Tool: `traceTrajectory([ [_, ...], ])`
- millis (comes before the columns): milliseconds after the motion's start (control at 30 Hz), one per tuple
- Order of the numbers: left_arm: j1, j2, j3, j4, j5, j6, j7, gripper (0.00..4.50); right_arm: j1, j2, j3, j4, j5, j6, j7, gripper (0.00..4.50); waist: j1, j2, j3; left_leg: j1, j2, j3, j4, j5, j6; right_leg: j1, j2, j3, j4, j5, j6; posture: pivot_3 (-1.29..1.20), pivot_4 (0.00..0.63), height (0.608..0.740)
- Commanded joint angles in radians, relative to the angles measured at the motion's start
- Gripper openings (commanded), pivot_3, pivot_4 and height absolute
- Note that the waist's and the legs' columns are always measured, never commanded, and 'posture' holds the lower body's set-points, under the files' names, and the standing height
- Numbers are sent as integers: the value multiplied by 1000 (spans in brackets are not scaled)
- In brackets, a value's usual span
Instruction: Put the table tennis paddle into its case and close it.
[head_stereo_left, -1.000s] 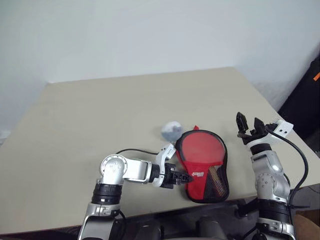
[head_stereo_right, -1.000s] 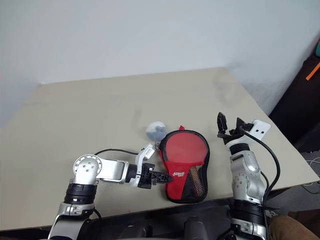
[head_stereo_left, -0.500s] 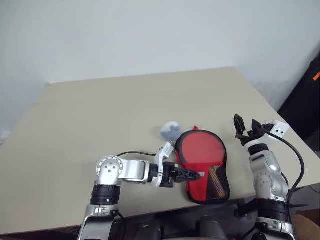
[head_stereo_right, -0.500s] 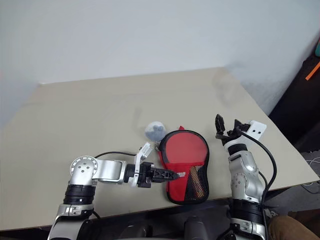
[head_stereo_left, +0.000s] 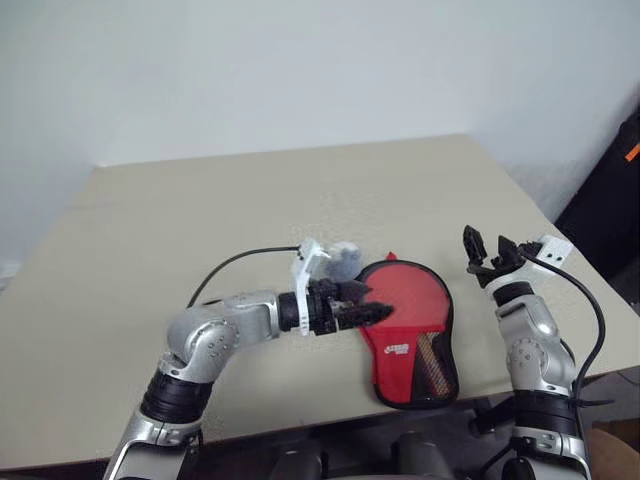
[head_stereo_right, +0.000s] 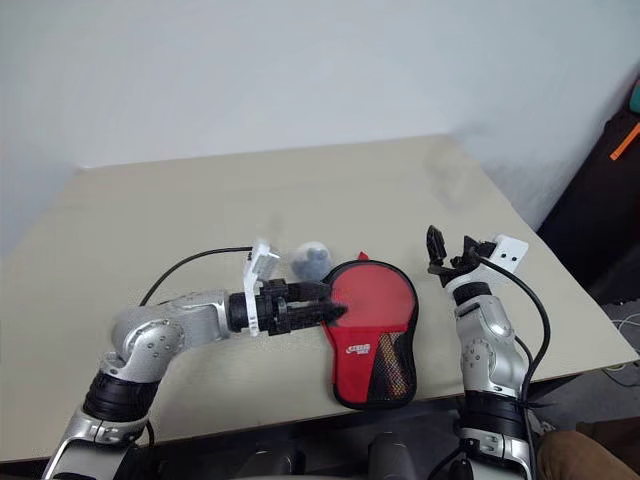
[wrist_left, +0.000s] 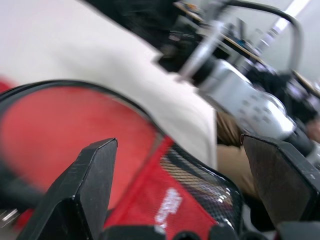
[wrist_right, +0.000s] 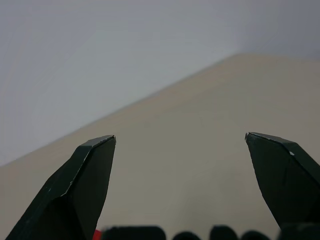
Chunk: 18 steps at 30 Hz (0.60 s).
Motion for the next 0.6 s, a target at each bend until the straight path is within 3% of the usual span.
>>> traceTrajectory([
  [33,-17,-53,-112,97,204,-204,-37,4199,-40,-9,-25,-26,47,23,11,4500,1,0,0,0,0,0,0,0,0,1,0,0,0,0,0,0,0,740],
  [267,-4,-166,-156,294,379,-353,-14,4199,-50,-28,-28,-39,62,67,22,4500,-1,0,0,0,0,0,0,0,0,0,2,2,0,0,0,0,0,740],
  [400,23,-166,-216,320,455,-366,-55,4199,-51,-38,-32,-44,70,91,28,4500,0,0,0,0,0,0,0,0,0,0,2,2,0,0,0,0,0,740],
  [600,32,-174,-199,341,484,-320,-54,4199,-103,-47,-25,-22,80,120,41,4500,0,1,-1,1,0,0,1,0,1,1,2,2,0,0,1,0,0,740],
])
